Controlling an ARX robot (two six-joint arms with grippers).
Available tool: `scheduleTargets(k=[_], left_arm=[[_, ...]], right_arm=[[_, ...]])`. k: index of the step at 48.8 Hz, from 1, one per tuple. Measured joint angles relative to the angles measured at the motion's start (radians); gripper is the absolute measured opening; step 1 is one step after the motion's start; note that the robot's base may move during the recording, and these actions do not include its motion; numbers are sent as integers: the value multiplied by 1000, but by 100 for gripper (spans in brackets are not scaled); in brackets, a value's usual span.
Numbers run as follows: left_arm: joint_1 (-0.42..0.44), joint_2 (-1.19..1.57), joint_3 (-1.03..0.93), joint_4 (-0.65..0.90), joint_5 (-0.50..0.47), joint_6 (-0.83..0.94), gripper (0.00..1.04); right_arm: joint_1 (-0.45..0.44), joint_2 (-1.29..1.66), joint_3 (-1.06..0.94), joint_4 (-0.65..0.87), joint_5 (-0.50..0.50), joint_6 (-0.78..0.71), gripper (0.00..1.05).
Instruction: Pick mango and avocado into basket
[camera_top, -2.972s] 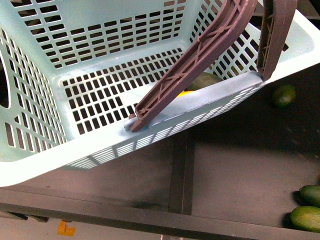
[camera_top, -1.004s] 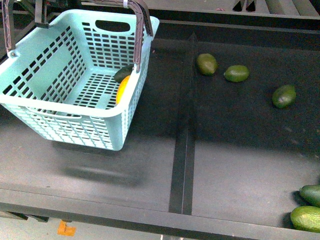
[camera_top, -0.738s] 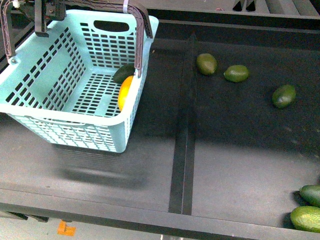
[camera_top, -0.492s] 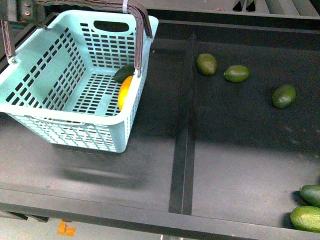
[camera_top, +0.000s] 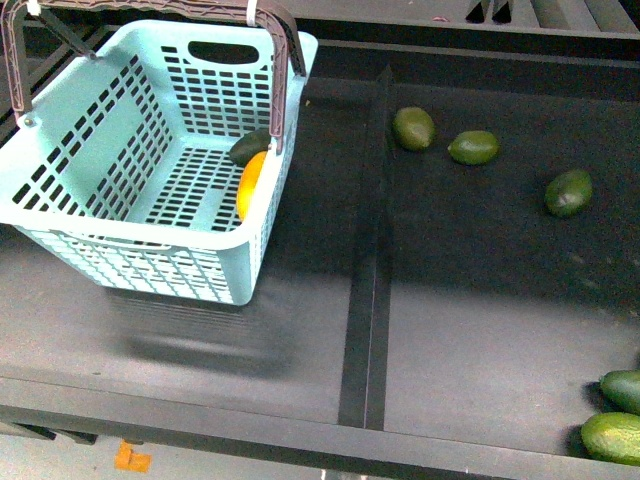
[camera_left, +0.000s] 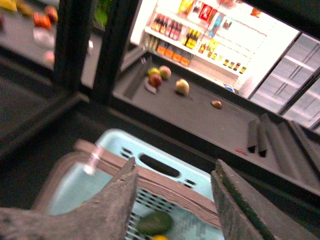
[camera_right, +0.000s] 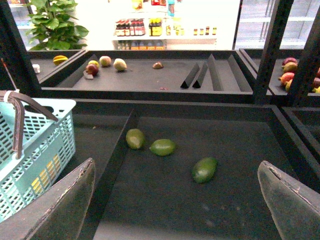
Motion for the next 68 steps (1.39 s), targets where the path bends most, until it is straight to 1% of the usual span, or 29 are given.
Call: scheduleTargets(k=[2,3,5,8,18,21,26,37,40,43,60,68], left_arm=[[13,-58,-69,45,5,118,32],[17,-76,-92,53,6,139,28],[23,-119,-157,70,16,200,18],[31,-169,-246,84,31,238,2],[53,-297,-385,93,53,265,2],[85,-338,-421,92,100,269,2],[108,-397,-470,81,101,270,2],[109,-572,-574,8,107,272,2],[109,-573,-602,54,108,272,2],[109,-588,-623,45,107,272,2],[110,-851,-676,-171,107,274,2],[110,-1009,-682,-312,107,275,2]], right_arm=[[0,0,0,0,0,0,96],[0,0,0,0,0,0,96],[0,0,0,0,0,0,96],[0,0,0,0,0,0,96],[0,0,0,0,0,0,96],[0,0,0,0,0,0,96],[0,0,0,0,1,0,96],[0,0,0,0,0,0,96],[0,0,0,0,0,0,96],[0,0,0,0,0,0,96],[0,0,0,0,0,0,96],[0,0,0,0,0,0,96]])
